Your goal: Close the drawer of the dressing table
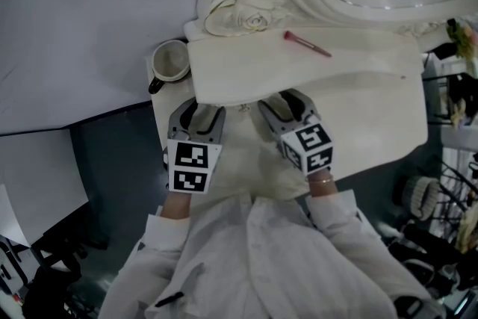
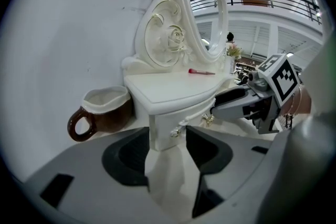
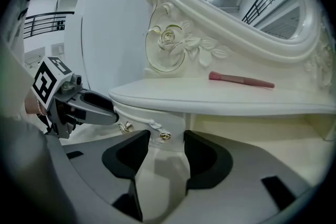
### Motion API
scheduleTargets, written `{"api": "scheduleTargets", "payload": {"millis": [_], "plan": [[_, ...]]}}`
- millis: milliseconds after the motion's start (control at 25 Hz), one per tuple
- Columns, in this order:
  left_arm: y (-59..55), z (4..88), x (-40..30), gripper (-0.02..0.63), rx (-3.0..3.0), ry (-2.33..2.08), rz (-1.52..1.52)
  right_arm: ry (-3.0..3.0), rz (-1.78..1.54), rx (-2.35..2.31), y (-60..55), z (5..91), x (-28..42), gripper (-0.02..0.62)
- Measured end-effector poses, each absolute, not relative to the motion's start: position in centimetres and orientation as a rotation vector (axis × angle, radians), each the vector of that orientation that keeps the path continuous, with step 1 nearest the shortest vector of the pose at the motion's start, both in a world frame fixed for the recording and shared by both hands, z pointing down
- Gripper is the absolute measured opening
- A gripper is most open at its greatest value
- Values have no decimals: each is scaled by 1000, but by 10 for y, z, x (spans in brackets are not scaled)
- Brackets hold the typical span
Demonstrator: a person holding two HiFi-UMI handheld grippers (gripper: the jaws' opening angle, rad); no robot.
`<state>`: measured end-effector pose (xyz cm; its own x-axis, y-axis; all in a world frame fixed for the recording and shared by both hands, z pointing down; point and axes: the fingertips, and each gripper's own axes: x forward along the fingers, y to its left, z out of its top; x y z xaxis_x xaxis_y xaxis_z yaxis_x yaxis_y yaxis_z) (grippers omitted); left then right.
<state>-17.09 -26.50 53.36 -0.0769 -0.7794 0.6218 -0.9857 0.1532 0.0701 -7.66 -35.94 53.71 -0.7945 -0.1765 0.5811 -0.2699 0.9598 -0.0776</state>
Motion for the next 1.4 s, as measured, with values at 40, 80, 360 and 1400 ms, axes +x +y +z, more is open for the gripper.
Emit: {"api": "scheduleTargets", "payload": {"millis": [40,80,360,1400], "plan": [[-266,534,-172,201,1673,-1911,512,-2509,211,314,-360,537,-77,198],[-266,534,-174,201,1670,-1914,511,-2509,212,314,-360,537,-78,198],[-269,538,-180,201,1640,-1922,515,-2506,209,364,-368,538,-81,198],[-264,538,-178,200,1607,-1909,450,-2506,218,466,-367,532,-75,198]]}}
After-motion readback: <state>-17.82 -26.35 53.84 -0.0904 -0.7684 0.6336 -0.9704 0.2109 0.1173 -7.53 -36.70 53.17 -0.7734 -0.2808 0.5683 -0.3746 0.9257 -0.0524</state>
